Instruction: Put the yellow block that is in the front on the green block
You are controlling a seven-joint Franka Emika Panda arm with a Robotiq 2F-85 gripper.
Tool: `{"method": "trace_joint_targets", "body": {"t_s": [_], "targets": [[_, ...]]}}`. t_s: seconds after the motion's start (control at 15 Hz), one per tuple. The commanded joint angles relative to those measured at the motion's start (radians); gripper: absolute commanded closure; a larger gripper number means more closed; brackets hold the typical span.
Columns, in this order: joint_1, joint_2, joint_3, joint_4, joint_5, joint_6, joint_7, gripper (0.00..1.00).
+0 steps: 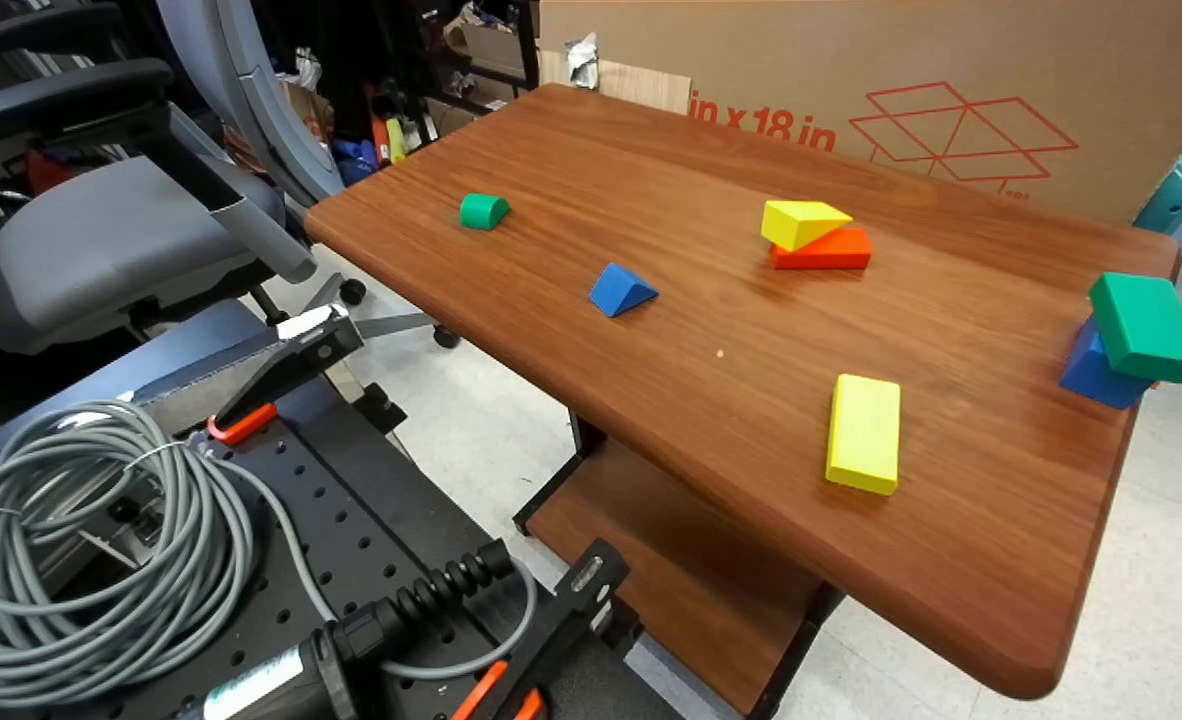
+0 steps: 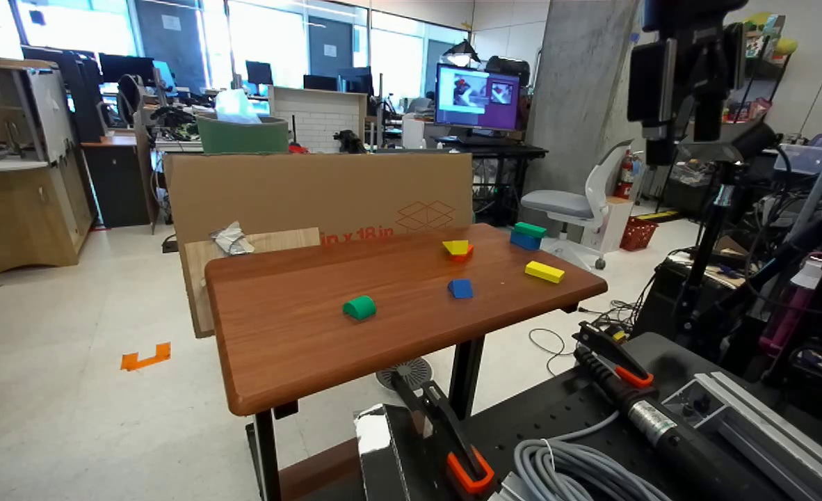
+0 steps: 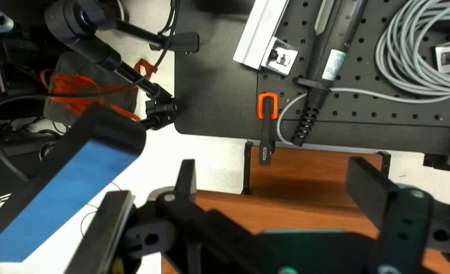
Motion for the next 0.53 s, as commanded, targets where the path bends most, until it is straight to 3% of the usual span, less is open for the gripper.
{"method": "trace_joint_targets", "body": {"t_s": [0.0,0.13,0.47], "targets": [[0.005,0.126,0.008,0.070,0.014,0.098,0.063,0.00],[0.005,0.216,0.013,0.107,0.026,0.158,0.101,0.00],[0.025,0.463,-0.001,0.245,0.116,0.184,0.074,0.00]]}}
